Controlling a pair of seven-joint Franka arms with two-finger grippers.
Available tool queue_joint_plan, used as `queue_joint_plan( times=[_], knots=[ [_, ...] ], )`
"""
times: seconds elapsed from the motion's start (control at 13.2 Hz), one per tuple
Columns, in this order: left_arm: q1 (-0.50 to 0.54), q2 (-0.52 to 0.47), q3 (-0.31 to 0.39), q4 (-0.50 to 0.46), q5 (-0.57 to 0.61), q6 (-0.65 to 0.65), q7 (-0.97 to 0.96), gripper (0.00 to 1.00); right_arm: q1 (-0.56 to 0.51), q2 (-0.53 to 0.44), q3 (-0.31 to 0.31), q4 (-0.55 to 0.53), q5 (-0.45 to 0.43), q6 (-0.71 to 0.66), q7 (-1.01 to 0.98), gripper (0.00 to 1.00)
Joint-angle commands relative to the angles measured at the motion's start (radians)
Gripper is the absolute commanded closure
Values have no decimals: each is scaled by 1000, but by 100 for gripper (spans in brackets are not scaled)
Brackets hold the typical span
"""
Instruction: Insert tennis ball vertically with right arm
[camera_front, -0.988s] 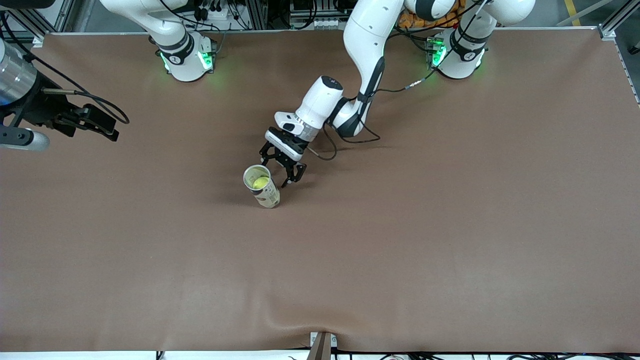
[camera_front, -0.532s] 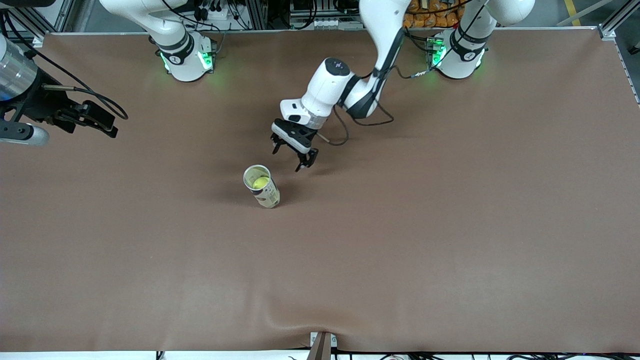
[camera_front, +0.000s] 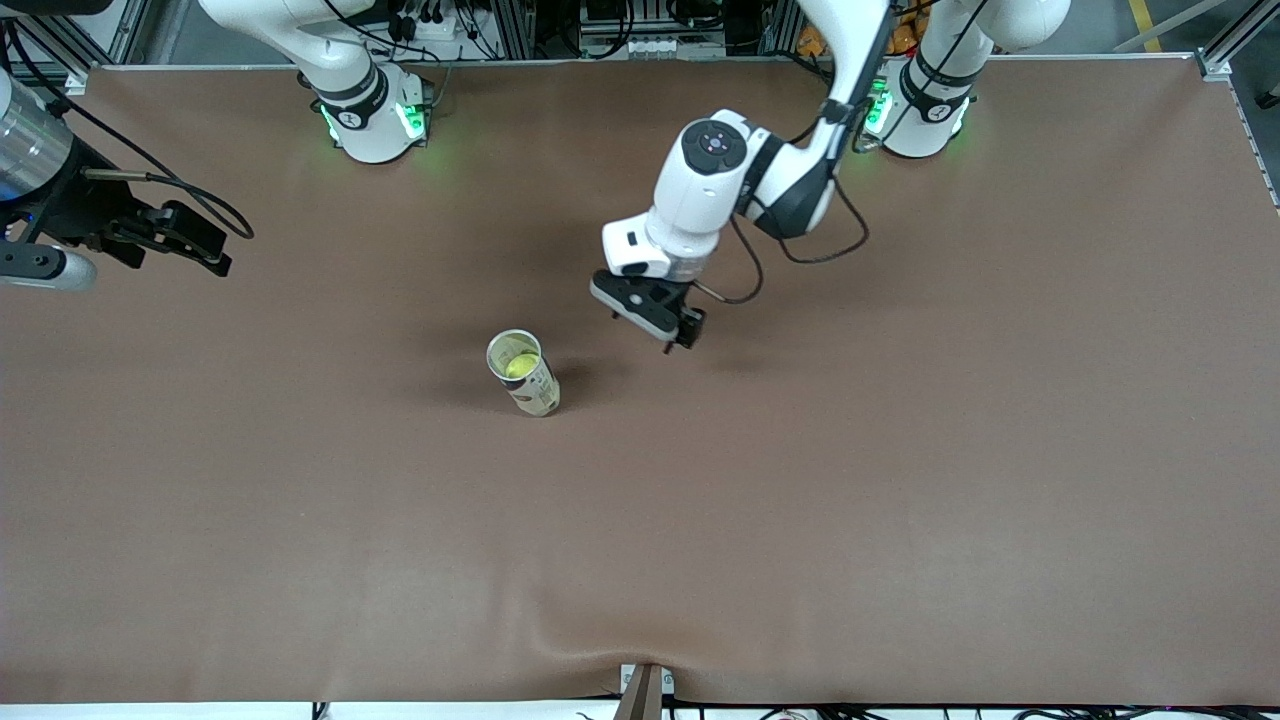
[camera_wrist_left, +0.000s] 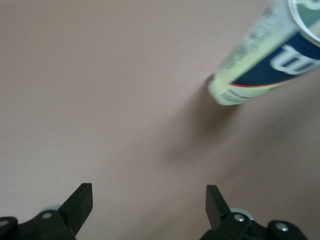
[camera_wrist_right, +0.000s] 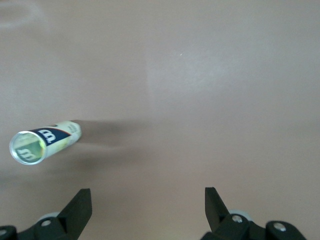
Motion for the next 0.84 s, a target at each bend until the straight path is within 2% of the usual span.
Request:
queue_joint_plan(
  times=[0.0,0.23,0.53,0.76],
  knots=[
    [100,9,1,98,22,-183,138,0,4,-6,-10,13,-41,0,-86,0],
    [215,-17,10,142,39,-361,210,0,4,-6,-10,50,-46,-9,-87,0],
    [392,-65,14,207,138,-545,213,0,-22,-6,-13,84,-46,-53,-91,0],
    [514,-126,17,227,239,-605,201,0,-13,-6,-5,84,-54,-71,-87,0]
  ],
)
